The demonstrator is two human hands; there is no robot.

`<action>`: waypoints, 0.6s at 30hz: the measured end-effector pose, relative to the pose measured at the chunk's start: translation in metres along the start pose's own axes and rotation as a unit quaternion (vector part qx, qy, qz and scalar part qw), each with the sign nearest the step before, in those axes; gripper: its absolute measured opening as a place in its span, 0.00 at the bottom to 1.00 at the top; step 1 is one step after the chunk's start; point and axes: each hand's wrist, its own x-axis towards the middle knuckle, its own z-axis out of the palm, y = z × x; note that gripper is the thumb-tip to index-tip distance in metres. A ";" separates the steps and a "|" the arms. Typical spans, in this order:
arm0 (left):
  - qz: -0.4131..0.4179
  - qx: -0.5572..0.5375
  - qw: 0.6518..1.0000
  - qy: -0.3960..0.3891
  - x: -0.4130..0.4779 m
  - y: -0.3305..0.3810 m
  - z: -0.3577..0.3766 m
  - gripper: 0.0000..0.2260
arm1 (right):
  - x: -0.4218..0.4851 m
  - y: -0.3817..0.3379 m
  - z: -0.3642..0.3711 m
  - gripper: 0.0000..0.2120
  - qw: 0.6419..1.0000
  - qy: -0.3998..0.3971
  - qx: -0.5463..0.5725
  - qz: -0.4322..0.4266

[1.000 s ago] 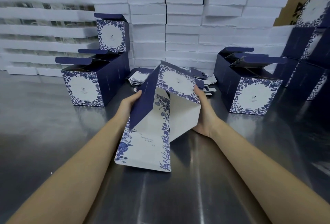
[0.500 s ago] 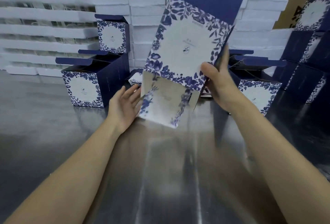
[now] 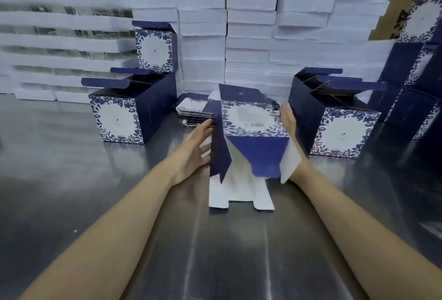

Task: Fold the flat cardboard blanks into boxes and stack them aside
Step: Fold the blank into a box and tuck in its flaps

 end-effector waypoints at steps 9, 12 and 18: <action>0.034 0.137 0.968 0.206 0.006 -0.004 -0.001 0.31 | 0.003 -0.024 0.010 0.32 0.981 0.110 0.136 0.080; 0.069 0.191 0.949 0.241 0.008 -0.006 -0.001 0.18 | 0.001 -0.035 0.015 0.31 0.954 0.127 0.255 0.093; 0.122 0.233 0.946 0.191 0.003 -0.010 0.006 0.12 | -0.002 -0.032 0.023 0.54 0.970 -0.057 0.217 0.093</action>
